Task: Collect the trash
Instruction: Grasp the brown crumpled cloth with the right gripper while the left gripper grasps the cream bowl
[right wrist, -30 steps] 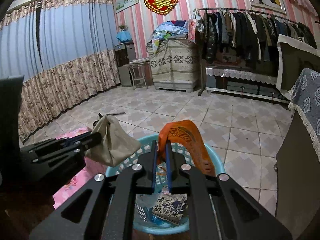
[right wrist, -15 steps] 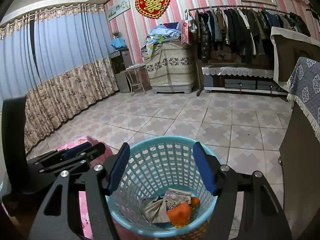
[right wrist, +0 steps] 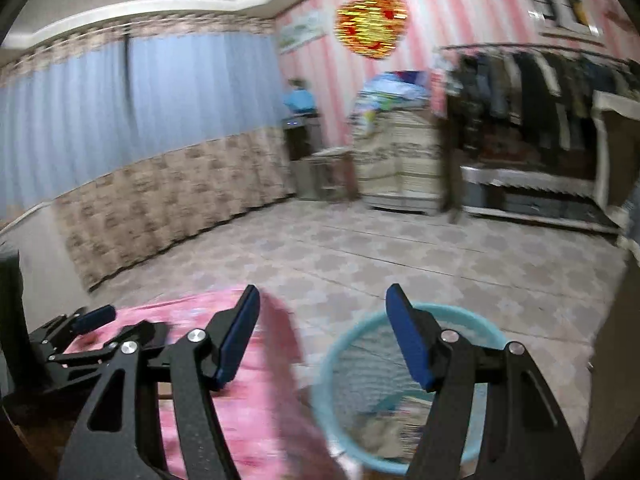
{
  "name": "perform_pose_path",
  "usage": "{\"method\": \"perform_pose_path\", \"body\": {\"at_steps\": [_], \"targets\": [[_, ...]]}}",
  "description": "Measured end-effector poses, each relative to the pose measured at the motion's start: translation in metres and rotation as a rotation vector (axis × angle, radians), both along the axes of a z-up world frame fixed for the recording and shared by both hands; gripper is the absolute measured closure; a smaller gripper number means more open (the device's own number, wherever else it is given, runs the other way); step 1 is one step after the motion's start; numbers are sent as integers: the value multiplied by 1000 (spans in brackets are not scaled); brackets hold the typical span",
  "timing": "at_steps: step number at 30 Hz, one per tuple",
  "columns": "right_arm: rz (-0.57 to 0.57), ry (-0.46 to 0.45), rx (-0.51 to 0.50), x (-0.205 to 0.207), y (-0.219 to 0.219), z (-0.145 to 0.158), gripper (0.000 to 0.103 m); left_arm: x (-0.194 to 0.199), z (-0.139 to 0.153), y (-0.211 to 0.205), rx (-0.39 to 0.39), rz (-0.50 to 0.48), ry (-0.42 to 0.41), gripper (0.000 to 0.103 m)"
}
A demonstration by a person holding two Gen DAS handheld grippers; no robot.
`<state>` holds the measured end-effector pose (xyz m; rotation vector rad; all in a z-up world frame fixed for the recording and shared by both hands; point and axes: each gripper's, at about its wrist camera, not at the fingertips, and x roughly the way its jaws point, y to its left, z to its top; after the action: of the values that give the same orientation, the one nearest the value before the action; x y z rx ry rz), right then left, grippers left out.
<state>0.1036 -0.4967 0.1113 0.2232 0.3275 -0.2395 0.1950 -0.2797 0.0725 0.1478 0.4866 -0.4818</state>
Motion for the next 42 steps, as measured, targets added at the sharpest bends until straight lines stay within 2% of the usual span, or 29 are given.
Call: {"method": "perform_pose_path", "body": {"at_steps": [3,5,7,11,14,18,23,27,28,30,32,34,39,42], "targets": [[116,-4,29,25,61,-1,35,5,3,89,21,145,-13,23],[221,22,87,44,107,-15,35,8,2,143,23,217,-5,19],[278,66,105,60,141,-30,35,10,-6,191,23,285,7,19],[389,200,28,94,214,-67,35,17,-28,257,-4,379,53,19],[452,275,14,105,247,-90,35,23,-42,289,-50,374,136,19],[480,354,-5,122,280,-115,35,13,-46,295,-66,364,134,19],[515,440,43,145,292,-135,35,13,-49,288,-46,362,133,18],[526,511,39,152,306,-151,36,14,-51,291,-92,362,163,15],[533,535,34,154,309,-156,37,13,-52,289,-88,364,163,14],[562,584,29,156,314,-167,48,13,-54,285,-87,358,168,14],[561,577,6,155,313,-166,60,12,-56,281,-89,349,179,14],[556,543,17,152,305,-157,61,11,-60,274,-77,330,190,14],[477,395,48,134,265,-119,61,5,-69,255,-59,257,220,14],[438,364,97,130,238,-109,61,0,-75,237,-27,200,234,14]]}}
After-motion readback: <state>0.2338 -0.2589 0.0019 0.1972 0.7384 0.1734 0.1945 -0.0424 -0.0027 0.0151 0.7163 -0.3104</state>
